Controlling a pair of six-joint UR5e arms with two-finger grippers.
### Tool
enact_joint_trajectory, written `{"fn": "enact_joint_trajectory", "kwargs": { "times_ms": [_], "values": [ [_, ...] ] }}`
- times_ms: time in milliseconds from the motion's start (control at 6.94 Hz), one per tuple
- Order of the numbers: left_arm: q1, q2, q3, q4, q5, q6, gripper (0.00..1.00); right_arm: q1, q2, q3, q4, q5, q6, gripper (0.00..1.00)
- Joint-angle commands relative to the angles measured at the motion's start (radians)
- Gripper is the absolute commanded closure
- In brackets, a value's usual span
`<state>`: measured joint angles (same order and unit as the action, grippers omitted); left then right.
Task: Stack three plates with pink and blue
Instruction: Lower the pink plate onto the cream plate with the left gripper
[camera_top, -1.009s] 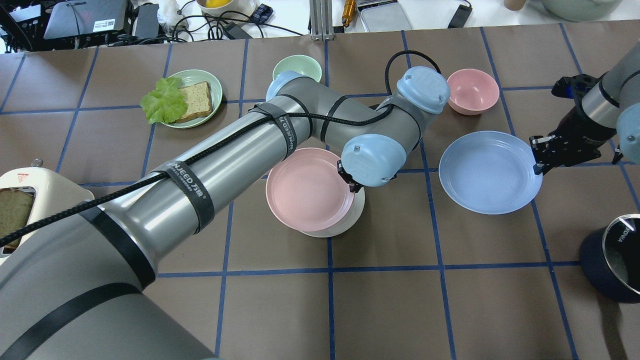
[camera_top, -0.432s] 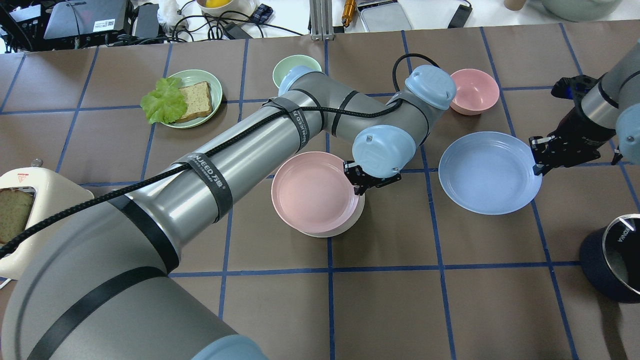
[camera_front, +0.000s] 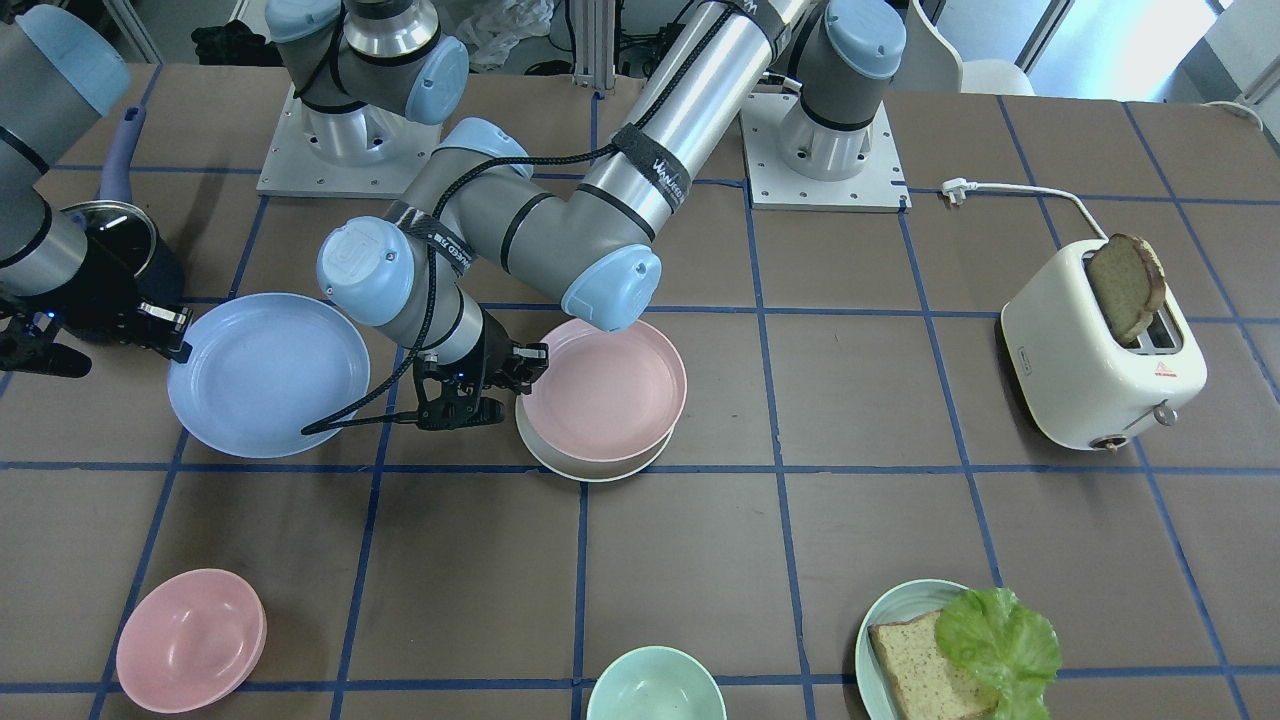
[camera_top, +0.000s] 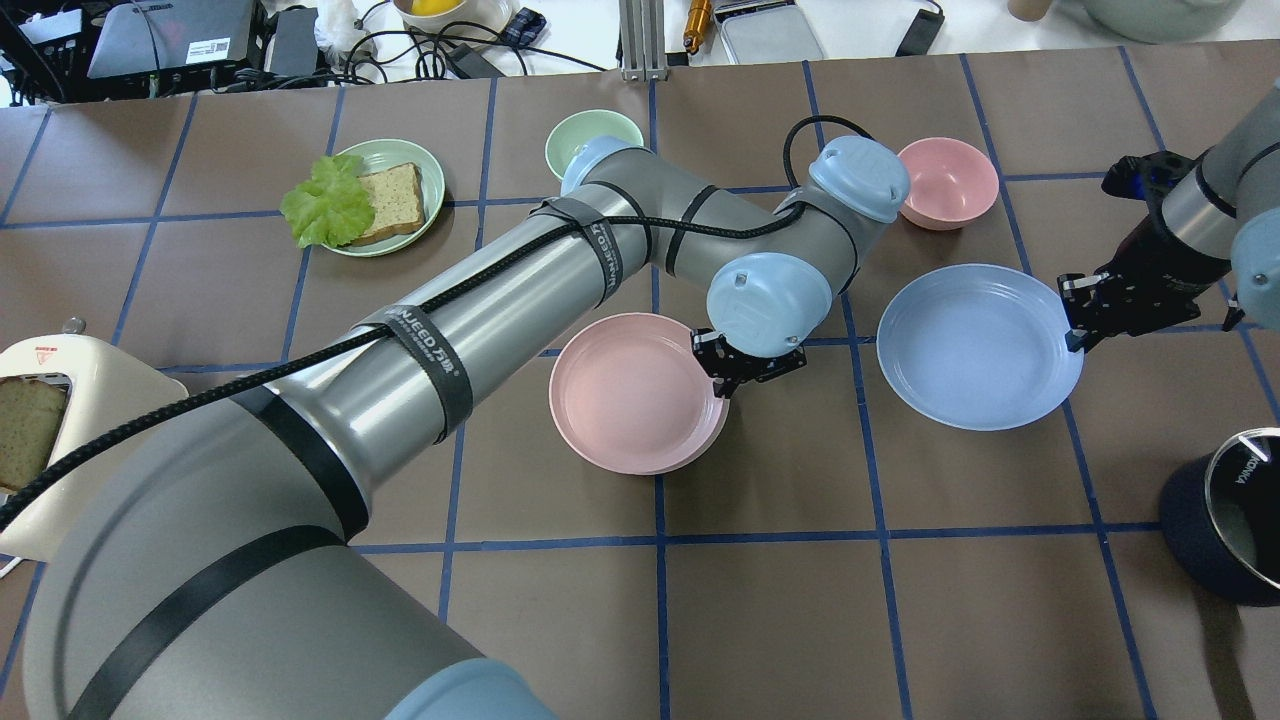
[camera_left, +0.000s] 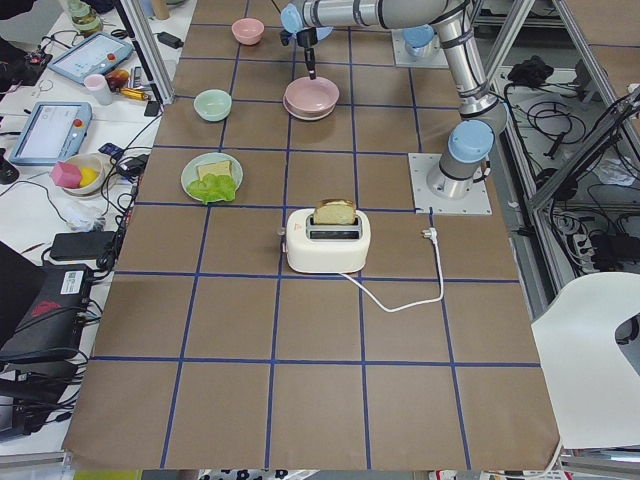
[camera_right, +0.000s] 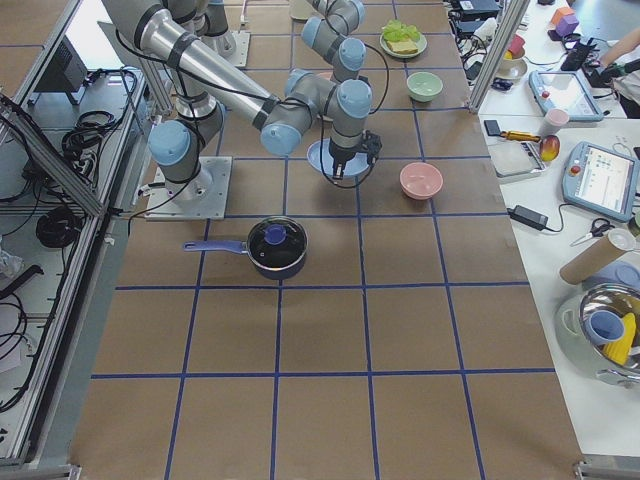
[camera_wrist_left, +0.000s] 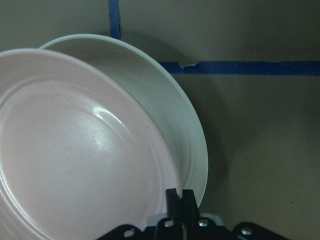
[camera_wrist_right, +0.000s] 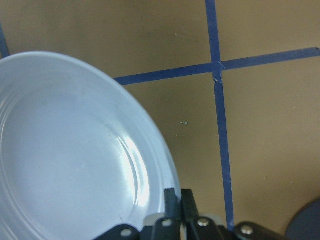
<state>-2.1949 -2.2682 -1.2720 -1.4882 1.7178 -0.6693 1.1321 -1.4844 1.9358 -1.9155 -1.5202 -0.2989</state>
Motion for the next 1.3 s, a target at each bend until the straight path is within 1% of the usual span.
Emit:
{"fn": "enact_joint_trajectory", "kwargs": {
  "times_ms": [0, 865, 1153],
  "values": [
    [0.003, -0.007, 0.0, 0.003, -0.026, -0.001, 1.0, 0.0, 0.001, 0.0, 0.0, 0.0, 0.003, 1.0],
    [0.009, -0.02, 0.002, 0.026, -0.026, 0.0, 1.0, 0.002, -0.014, 0.002, 0.001, 0.005, 0.003, 1.0],
    [0.012, -0.031, 0.022, 0.026, -0.027, 0.002, 1.0, 0.002, -0.01, 0.006, 0.001, 0.011, 0.004, 1.0]
  ]
}}
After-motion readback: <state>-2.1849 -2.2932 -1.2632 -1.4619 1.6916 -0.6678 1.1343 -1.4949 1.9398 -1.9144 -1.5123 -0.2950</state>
